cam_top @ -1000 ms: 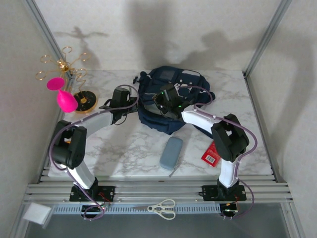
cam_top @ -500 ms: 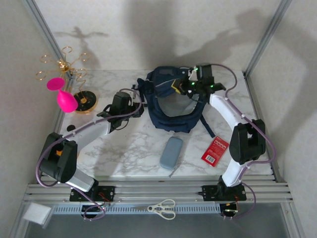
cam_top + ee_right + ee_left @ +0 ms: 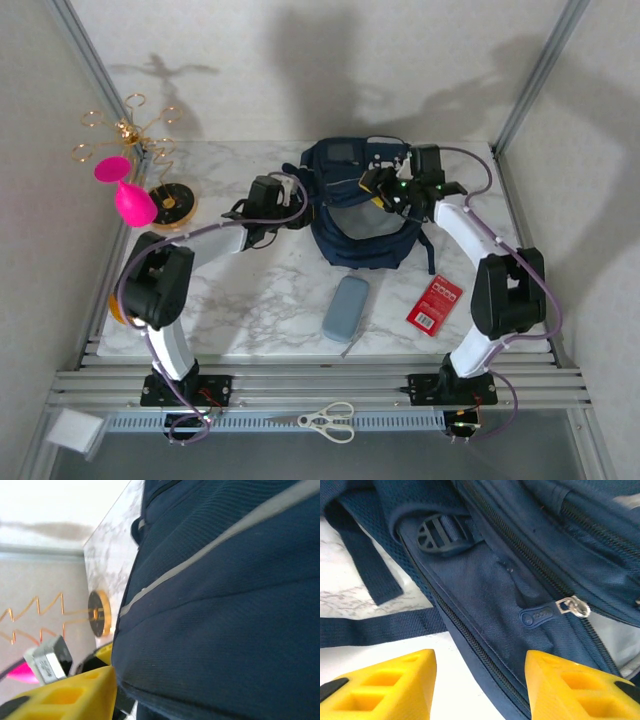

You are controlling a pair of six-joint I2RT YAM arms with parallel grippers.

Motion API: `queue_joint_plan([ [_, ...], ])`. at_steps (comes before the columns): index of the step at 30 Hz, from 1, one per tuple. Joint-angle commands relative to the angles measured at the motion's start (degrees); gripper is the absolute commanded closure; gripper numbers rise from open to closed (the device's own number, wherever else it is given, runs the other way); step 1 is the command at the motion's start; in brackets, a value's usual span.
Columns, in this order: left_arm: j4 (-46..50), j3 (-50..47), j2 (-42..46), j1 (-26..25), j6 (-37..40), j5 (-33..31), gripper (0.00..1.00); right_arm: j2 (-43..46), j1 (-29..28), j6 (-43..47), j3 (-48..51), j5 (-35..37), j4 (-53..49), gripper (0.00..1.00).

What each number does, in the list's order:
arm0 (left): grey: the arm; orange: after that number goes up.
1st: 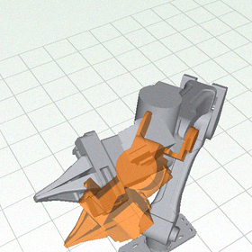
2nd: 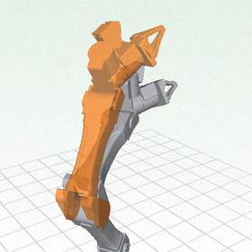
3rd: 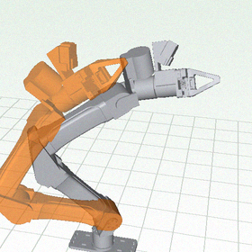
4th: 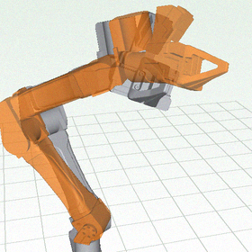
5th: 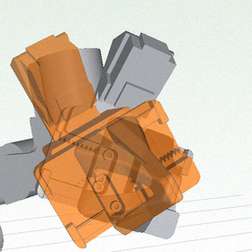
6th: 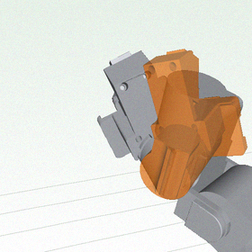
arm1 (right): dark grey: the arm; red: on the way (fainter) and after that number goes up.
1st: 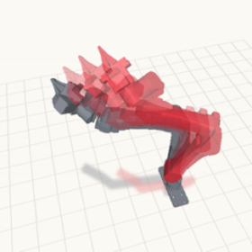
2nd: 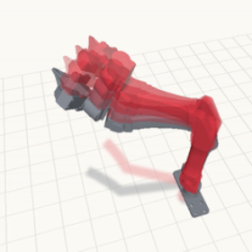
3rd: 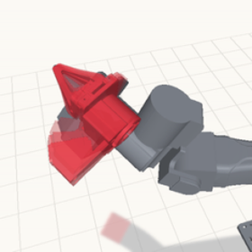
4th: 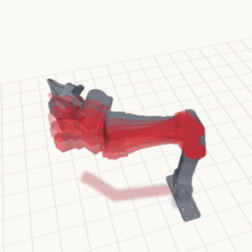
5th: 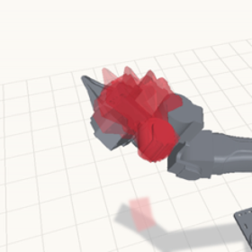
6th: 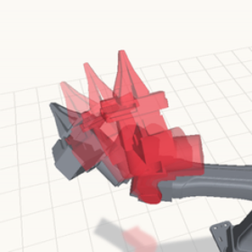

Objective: Pack the student bag
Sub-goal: Unzip the student bag at the center of the table.

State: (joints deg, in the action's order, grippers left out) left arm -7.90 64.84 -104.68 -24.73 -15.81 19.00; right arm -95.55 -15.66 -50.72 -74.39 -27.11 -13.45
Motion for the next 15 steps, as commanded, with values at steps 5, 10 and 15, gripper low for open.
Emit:
queue_joint_plan([
  [5,-6.34,3.20,-5.24,-1.32,-0.66,6.23,0.54,6.43,-10.22,-15.90,7.11,21.94,13.44,0.28],
  [10,-8.47,5.00,-7.68,-1.90,-2.31,8.29,0.59,2.76,-18.14,-23.54,7.05,30.84,16.62,0.22],
  [15,-8.11,5.21,-7.56,-1.99,-1.65,8.09,0.61,-1.22,-21.93,-29.15,7.04,38.94,17.94,0.33],
])
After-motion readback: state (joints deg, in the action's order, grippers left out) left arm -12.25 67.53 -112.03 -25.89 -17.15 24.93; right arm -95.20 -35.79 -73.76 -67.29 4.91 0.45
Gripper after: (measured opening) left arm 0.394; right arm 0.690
